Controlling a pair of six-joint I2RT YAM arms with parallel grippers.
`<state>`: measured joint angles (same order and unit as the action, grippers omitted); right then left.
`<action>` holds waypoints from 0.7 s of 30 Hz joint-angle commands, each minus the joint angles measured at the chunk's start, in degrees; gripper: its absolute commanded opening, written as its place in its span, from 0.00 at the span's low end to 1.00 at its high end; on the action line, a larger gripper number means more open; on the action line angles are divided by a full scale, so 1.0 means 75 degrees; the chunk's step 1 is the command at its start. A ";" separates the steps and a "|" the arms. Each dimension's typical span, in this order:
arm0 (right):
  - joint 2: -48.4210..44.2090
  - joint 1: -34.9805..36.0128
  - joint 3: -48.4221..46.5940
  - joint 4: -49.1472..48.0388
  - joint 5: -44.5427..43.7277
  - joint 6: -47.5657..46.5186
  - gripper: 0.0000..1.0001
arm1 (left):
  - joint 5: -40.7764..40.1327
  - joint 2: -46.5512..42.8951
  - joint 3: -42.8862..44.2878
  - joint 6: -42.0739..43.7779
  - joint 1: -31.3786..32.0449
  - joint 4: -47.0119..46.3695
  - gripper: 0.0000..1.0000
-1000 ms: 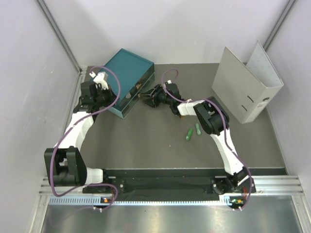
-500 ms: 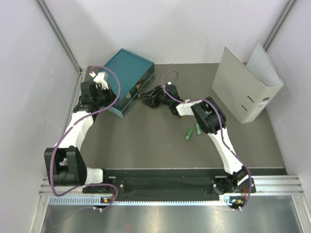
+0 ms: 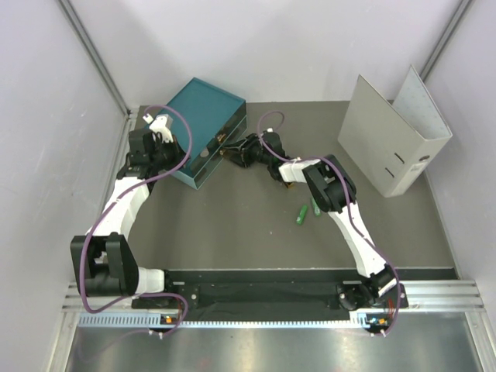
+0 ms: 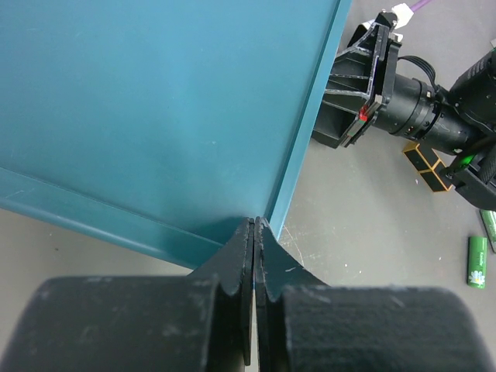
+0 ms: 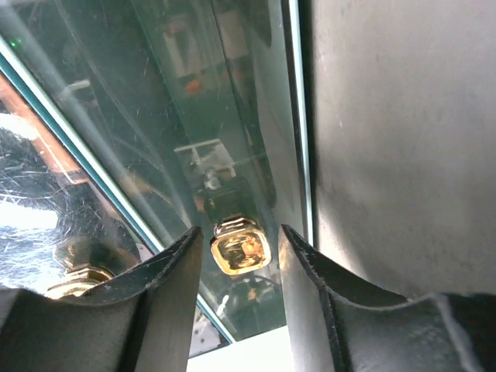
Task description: Organize the makeup
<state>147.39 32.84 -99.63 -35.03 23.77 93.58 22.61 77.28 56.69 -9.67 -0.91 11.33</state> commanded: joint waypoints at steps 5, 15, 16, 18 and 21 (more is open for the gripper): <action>0.0164 0.0004 -0.0344 0.0088 -0.0087 0.0027 0.36 | -0.0038 0.0396 -0.0386 0.0106 0.0098 0.2450 0.00; 0.0176 0.0098 -0.0344 0.0112 -0.0040 -0.0032 0.23 | -0.0015 0.0407 -0.0351 0.0118 0.0098 0.2509 0.00; 0.0153 0.0098 -0.0275 0.0065 -0.0017 -0.0020 0.21 | -0.0015 0.0408 -0.0351 0.0118 0.0098 0.2520 0.00; 0.0071 0.0098 -0.0181 -0.0017 0.0088 -0.0032 0.18 | -0.0015 0.0419 -0.0351 0.0106 0.0098 0.2497 0.00; -0.0116 0.0051 0.0112 -0.0228 0.0147 -0.0020 0.17 | -0.0015 0.0408 -0.0351 0.0094 0.0086 0.2485 0.00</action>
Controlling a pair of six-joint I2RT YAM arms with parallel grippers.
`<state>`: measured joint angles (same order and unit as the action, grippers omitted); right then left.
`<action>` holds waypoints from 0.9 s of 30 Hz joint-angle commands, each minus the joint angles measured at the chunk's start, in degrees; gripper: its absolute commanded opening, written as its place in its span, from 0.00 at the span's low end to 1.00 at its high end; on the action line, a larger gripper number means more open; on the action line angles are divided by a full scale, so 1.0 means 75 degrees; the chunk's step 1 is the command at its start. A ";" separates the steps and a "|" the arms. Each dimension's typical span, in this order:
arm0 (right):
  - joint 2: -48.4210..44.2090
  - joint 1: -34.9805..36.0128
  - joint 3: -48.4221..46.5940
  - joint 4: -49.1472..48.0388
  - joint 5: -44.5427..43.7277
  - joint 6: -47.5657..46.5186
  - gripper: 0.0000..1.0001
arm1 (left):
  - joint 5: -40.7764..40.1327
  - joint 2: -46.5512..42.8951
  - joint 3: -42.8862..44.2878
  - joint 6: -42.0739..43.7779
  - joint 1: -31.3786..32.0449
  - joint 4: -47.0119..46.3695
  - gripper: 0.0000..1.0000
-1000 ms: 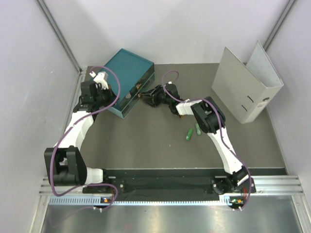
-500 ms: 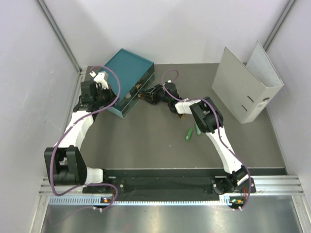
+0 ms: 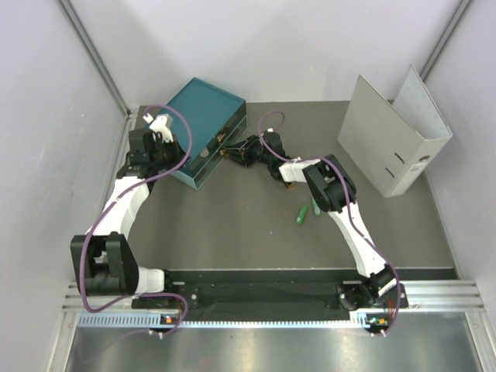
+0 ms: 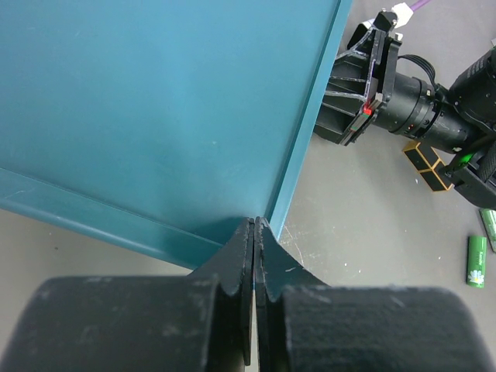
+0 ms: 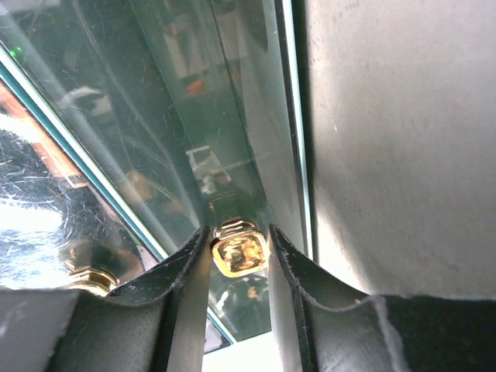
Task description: Organize the makeup
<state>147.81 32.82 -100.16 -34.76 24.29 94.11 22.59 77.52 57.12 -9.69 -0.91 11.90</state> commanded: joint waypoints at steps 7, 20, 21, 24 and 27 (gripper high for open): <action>-0.0746 -0.0145 0.0967 -0.0392 0.0276 -0.0324 0.15 | -0.0012 0.0399 -0.0433 0.0050 0.0098 0.2339 0.00; -0.2093 -0.0403 0.2853 -0.0779 0.0569 -0.0746 0.15 | -0.0024 0.0422 -0.0456 -0.0008 0.0098 0.2245 0.00; -0.2164 -0.0438 0.3040 -0.0767 0.0593 -0.0828 0.15 | -0.0012 0.0422 -0.0456 0.0003 0.0098 0.2234 0.00; -0.2480 -0.0485 0.3475 -0.0779 0.0651 -0.0945 0.15 | -0.0012 0.0399 -0.0480 0.0003 0.0097 0.2245 0.00; -0.2738 -0.0520 0.3827 -0.0744 0.0722 -0.1109 0.15 | -0.0012 0.0376 -0.0526 -0.0008 0.0098 0.2198 0.00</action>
<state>132.57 28.93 -74.43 -39.88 25.76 88.90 22.63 77.54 57.12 -9.96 -0.91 11.97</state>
